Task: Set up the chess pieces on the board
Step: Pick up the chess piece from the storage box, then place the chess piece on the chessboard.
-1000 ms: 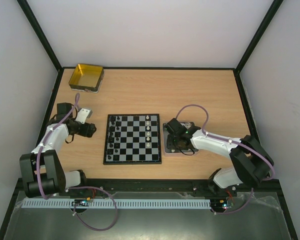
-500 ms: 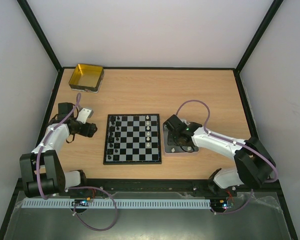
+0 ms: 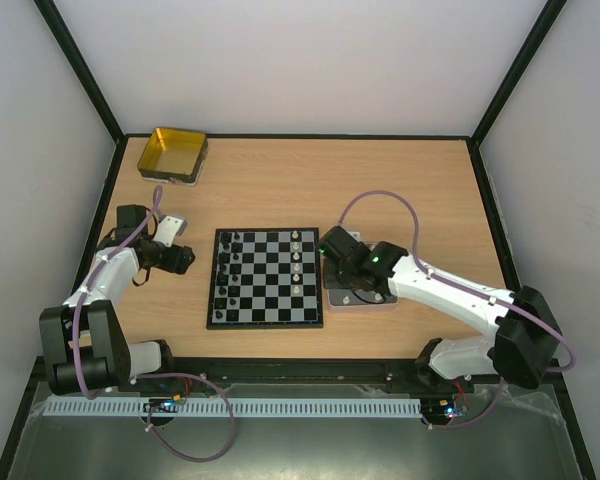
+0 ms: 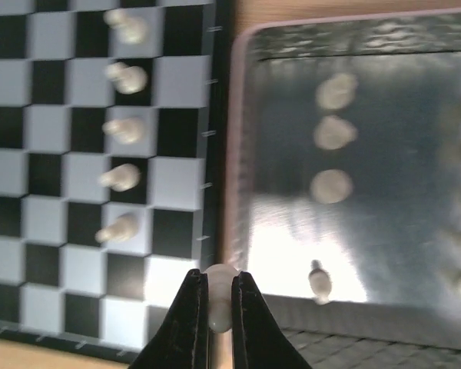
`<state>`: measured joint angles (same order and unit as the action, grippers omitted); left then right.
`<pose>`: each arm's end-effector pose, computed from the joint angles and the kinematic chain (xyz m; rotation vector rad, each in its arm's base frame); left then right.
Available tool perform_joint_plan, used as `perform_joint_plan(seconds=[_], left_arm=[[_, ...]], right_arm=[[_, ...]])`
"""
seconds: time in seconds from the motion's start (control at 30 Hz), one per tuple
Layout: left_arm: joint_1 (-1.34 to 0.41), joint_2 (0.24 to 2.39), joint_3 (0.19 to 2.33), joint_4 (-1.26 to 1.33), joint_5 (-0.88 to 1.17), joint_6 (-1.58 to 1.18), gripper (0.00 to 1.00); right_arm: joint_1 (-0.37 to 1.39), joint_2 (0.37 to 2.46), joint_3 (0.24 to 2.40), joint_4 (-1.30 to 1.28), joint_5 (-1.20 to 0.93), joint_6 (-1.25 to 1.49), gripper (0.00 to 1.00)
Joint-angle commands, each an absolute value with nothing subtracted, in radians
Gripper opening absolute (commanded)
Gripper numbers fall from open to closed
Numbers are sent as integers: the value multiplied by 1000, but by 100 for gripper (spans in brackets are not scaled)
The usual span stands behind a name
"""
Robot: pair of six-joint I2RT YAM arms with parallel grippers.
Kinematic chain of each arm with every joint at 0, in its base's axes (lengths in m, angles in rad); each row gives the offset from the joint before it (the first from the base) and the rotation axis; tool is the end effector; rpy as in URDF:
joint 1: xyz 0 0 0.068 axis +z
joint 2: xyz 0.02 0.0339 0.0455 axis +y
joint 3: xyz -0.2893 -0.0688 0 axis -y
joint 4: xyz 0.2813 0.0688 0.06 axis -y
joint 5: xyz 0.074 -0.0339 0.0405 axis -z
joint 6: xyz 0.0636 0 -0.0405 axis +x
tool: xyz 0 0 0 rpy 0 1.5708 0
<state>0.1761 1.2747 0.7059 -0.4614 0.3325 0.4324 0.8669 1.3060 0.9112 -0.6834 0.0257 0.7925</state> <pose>0.2733 0.0276 0.1743 0.4390 2.4884 -0.1946 0.1903 0.2216 0.2187 -0.0934 2.7480 0.4861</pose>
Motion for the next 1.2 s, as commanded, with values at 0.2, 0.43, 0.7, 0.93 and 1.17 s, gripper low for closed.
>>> perform_joint_plan(seconds=[0.2, 0.43, 0.7, 0.93, 1.17], left_arm=[[169, 1258, 717, -460, 351, 414, 80], [166, 1255, 714, -460, 356, 414, 80], [167, 1254, 714, -459, 365, 411, 80], [167, 1253, 713, -457, 368, 411, 81], [167, 1250, 710, -456, 369, 411, 81]], right_arm=[[1098, 1430, 1027, -693, -6, 884, 2], [1129, 1504, 1012, -646, -30, 886, 2], [1128, 1567, 1027, -626, -37, 869, 8], [1128, 1610, 1039, -609, -35, 855, 9], [1128, 1648, 1069, -607, -19, 840, 8]])
